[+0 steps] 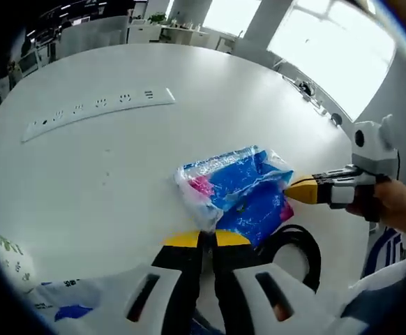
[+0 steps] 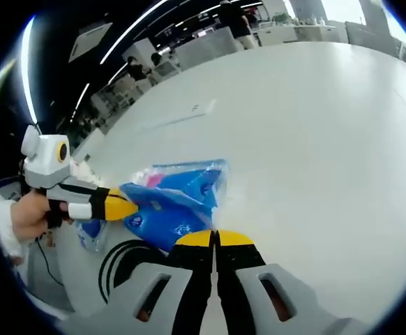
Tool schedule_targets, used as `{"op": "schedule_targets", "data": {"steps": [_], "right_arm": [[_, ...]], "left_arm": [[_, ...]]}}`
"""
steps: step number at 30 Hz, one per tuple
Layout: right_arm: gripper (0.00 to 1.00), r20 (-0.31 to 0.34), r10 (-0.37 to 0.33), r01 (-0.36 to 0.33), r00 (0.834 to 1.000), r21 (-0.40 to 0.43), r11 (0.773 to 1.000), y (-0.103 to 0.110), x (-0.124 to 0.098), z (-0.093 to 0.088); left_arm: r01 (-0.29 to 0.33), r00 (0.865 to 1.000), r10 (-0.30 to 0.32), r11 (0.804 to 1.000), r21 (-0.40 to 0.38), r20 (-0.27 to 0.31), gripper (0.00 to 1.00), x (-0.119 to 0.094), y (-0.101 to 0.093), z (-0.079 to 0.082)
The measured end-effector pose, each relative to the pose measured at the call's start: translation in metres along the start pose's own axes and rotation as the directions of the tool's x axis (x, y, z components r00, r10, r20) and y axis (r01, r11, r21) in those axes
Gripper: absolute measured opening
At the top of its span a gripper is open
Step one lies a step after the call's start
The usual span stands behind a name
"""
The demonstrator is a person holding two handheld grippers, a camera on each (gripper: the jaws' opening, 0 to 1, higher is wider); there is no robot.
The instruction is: Arrange the tabletop items into an orderly group along one side of the table until the central work area is clear of visible clutter.
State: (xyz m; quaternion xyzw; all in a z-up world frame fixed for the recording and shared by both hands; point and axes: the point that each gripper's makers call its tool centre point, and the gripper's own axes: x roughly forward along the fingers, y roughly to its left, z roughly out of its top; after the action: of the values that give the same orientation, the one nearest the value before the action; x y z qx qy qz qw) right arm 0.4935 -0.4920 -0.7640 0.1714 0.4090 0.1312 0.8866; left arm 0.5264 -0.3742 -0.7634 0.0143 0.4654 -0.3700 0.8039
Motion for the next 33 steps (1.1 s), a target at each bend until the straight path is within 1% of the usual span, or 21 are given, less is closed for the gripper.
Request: {"op": "schedule_targets", "data": {"steps": [6, 10, 12, 13, 14, 15, 16, 18, 21, 23, 26, 29, 30, 32, 33], "right_arm": [[0.00, 0.001, -0.001, 0.001, 1.000, -0.008, 1.000, 0.001, 0.000, 0.002], [0.00, 0.009, 0.010, -0.010, 1.000, -0.036, 0.999, 0.007, -0.002, 0.004], [0.03, 0.015, 0.013, -0.012, 1.000, -0.064, 0.998, 0.011, -0.004, 0.005], [0.04, 0.019, 0.017, -0.015, 1.000, -0.097, 0.995, 0.012, -0.005, 0.007], [0.06, 0.024, 0.014, -0.011, 1.000, -0.126, 0.992, 0.014, -0.007, 0.008], [0.11, 0.027, 0.012, -0.008, 1.000, -0.131, 0.991, 0.015, -0.009, 0.008], [0.17, 0.029, 0.012, -0.008, 1.000, -0.132, 0.991, 0.016, -0.009, 0.009], [0.28, 0.041, 0.013, -0.007, 0.999, -0.135, 0.991, 0.019, -0.013, 0.011], [0.38, 0.069, 0.012, -0.001, 0.998, -0.152, 0.988, 0.022, -0.020, 0.016], [0.41, 0.086, 0.029, -0.016, 0.996, -0.143, 0.990, 0.027, -0.026, 0.019], [0.44, 0.105, 0.033, -0.018, 0.994, -0.142, 0.990, 0.031, -0.034, 0.022], [0.51, 0.124, 0.031, -0.011, 0.992, -0.156, 0.988, 0.036, -0.044, 0.023], [0.53, 0.127, 0.032, -0.012, 0.991, -0.156, 0.988, 0.037, -0.047, 0.023], [0.52, 0.127, 0.041, -0.021, 0.991, -0.157, 0.987, 0.040, -0.051, 0.021], [0.52, 0.130, 0.049, -0.028, 0.990, -0.157, 0.987, 0.042, -0.053, 0.021]], "left_arm": [[-0.007, 1.000, 0.007, 1.000, -0.005, -0.003, 0.02, -0.001, 0.001, 0.000], [-0.021, 1.000, 0.021, 1.000, 0.006, -0.007, 0.03, -0.005, 0.002, 0.000], [-0.020, 1.000, 0.020, 1.000, 0.006, -0.009, 0.05, -0.009, 0.001, 0.000], [-0.020, 1.000, 0.020, 1.000, 0.002, -0.005, 0.09, -0.011, 0.000, 0.000], [-0.014, 1.000, 0.014, 1.000, -0.005, 0.022, 0.14, -0.013, -0.003, 0.005], [-0.022, 0.999, 0.022, 1.000, -0.006, 0.038, 0.23, -0.015, -0.002, 0.008], [-0.026, 0.999, 0.027, 1.000, -0.005, 0.044, 0.30, -0.016, -0.002, 0.009], [-0.066, 0.995, 0.064, 0.998, 0.020, 0.078, 0.42, -0.022, 0.000, 0.015], [-0.075, 0.993, 0.074, 0.997, 0.014, 0.095, 0.54, -0.029, -0.001, 0.017], [-0.079, 0.992, 0.077, 0.997, 0.010, 0.104, 0.60, -0.034, -0.004, 0.018], [-0.096, 0.989, 0.094, 0.995, 0.009, 0.118, 0.66, -0.041, -0.004, 0.018], [-0.100, 0.986, 0.099, 0.995, 0.000, 0.134, 0.69, -0.051, -0.009, 0.019], [-0.111, 0.984, 0.110, 0.994, -0.003, 0.138, 0.72, -0.055, -0.009, 0.019], [-0.163, 0.977, 0.160, 0.987, 0.006, 0.138, 0.84, -0.063, -0.005, 0.017], [-0.166, 0.977, 0.163, 0.986, 0.012, 0.138, 0.86, -0.065, -0.006, 0.016]]}}
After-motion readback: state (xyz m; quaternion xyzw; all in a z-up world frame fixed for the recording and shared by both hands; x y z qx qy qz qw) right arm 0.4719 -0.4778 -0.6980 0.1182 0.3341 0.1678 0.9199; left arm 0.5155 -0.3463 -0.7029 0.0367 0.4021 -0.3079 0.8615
